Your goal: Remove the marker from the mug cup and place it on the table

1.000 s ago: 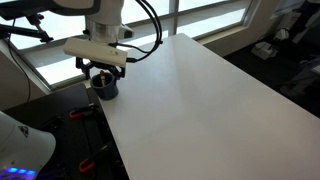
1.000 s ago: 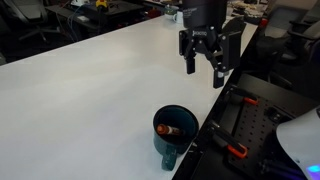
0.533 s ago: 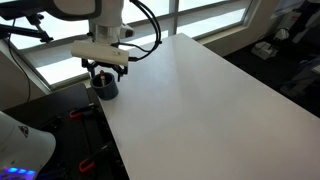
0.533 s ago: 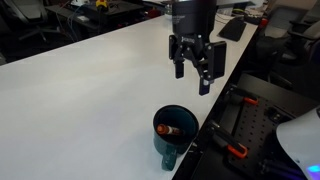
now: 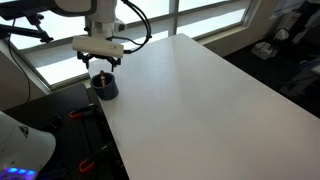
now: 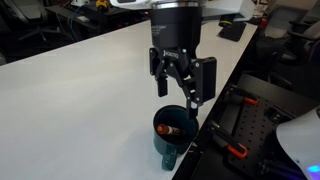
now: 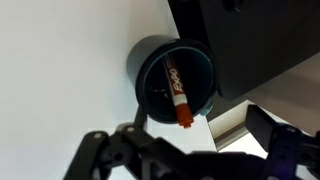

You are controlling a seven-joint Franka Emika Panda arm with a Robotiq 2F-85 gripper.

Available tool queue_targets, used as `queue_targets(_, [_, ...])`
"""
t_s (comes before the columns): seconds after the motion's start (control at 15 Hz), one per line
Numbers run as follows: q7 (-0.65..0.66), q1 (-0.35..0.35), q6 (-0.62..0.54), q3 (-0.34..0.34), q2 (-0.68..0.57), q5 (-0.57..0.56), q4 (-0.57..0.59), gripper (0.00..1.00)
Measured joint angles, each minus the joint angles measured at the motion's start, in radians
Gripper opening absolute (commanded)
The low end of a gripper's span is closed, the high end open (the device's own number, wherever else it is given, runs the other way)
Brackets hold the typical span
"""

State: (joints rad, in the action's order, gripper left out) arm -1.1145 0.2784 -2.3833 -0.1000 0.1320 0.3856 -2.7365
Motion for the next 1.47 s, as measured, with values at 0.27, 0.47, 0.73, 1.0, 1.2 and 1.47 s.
queue_targets(0.27, [0.000,0.007,-0.002,-0.038,-0.023,0.001,0.004,1.00])
queue_targets(0.47, [0.000,0.006,-0.005,-0.049,-0.049,0.001,0.004,1.00])
queue_targets(0.73, [0.000,0.004,-0.007,-0.050,-0.078,0.001,0.006,0.66])
queue_targets(1.0, [0.000,0.000,-0.007,-0.050,-0.100,0.000,0.016,0.35])
queue_targets(1.2, [0.000,-0.004,-0.007,-0.050,-0.112,-0.001,0.023,0.55])
queue_targets(1.47, [0.000,-0.012,-0.008,-0.050,-0.123,-0.002,0.030,0.71])
